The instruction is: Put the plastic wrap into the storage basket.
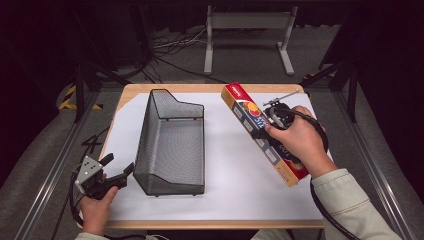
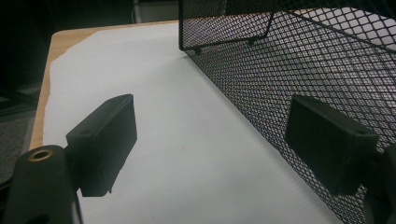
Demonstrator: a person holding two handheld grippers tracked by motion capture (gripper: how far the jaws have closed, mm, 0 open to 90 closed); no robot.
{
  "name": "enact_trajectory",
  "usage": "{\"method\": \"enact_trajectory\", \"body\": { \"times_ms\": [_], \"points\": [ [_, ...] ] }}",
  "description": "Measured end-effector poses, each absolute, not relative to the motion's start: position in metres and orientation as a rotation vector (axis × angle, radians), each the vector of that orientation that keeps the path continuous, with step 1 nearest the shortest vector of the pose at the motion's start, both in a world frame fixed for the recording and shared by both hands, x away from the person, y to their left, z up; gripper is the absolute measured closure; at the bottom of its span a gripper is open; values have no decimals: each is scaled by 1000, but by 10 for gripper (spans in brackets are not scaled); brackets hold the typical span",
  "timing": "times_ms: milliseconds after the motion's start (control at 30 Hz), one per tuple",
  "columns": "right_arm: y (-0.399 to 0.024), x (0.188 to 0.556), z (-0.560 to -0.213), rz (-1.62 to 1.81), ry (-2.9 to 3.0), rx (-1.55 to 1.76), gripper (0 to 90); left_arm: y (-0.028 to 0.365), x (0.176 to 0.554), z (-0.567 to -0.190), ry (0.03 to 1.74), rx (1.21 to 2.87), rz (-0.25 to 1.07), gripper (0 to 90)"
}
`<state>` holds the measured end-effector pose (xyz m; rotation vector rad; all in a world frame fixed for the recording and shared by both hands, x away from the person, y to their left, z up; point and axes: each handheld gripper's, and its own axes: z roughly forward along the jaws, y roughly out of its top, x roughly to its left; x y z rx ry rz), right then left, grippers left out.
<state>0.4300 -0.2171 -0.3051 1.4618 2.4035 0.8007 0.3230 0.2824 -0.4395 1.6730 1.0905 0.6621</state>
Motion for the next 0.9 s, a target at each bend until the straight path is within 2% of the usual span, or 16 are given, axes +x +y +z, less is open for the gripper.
{"method": "enact_trajectory", "body": {
  "times_ms": [900],
  "points": [
    [-118,416,-288,838,2403,1406,399,282,324,-441,1087,1683,662,178]
  ]
}}
